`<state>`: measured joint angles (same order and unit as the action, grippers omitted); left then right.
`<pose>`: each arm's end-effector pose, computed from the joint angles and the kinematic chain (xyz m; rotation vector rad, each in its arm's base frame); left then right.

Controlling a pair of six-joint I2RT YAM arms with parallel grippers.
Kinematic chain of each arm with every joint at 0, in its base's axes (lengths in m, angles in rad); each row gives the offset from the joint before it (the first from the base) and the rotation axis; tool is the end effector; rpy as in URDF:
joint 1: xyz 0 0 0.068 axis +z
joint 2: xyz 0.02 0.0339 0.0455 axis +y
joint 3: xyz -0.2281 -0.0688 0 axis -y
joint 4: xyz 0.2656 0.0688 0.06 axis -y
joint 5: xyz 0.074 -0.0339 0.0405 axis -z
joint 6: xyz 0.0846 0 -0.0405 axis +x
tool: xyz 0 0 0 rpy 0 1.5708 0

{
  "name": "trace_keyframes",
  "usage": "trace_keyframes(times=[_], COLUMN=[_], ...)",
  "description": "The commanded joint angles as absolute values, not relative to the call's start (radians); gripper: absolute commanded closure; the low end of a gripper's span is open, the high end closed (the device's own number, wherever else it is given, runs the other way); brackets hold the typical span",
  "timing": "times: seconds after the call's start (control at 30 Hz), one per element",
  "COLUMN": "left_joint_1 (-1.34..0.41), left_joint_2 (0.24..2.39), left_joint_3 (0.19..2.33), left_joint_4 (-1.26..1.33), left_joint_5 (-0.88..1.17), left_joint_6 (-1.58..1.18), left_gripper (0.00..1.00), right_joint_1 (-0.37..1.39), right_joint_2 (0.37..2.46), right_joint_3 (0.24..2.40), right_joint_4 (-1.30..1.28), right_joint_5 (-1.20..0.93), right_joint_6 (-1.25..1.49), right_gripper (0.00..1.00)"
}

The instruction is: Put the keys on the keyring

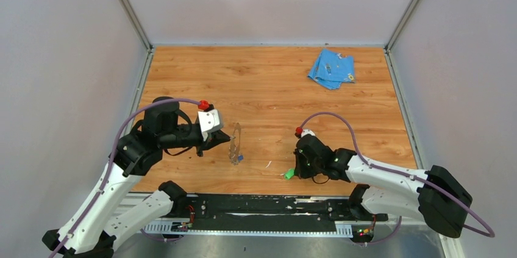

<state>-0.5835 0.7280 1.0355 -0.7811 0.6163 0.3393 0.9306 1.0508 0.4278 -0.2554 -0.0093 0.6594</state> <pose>0.1500 -0.1576 0.3376 1.2387 1.6175 -0.7806 0.1539 0.2079 0.0831 -0.3533 2.5576 0.6733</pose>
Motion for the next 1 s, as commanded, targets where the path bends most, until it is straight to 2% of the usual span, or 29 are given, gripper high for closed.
trace_keyframes(times=[0.0,0.17,0.33,0.57,0.7,0.8,0.97], left_joint_1=[-0.577,-0.576,-0.577,-0.577,-0.578,-0.577,-0.577], left_joint_2=[0.716,0.719,0.713,0.711,0.702,0.694,0.694], left_joint_3=[1.057,1.067,1.072,1.085,1.092,1.094,1.091], left_joint_4=[-0.766,-0.766,-0.766,-0.766,-0.767,-0.767,-0.766], left_joint_5=[0.612,0.609,0.612,0.617,0.618,0.618,0.632], left_joint_6=[0.331,0.328,0.323,0.318,0.313,0.312,0.318], left_gripper=[1.0,1.0,1.0,1.0,1.0,1.0,1.0], right_joint_1=[0.917,0.919,0.948,1.119,1.15,1.157,1.161], right_joint_2=[1.052,1.074,1.145,1.399,1.509,1.531,1.506], right_joint_3=[0.54,0.702,0.77,0.888,0.95,0.971,0.948], right_joint_4=[-0.33,-0.445,-0.483,-0.491,-0.494,-0.479,-0.423], right_joint_5=[-0.001,0.05,0.069,0.257,0.35,0.333,0.231], right_joint_6=[0.542,0.395,0.308,0.18,0.152,0.139,0.143], right_gripper=[1.0,1.0,1.0,1.0,0.99,0.87,0.56])
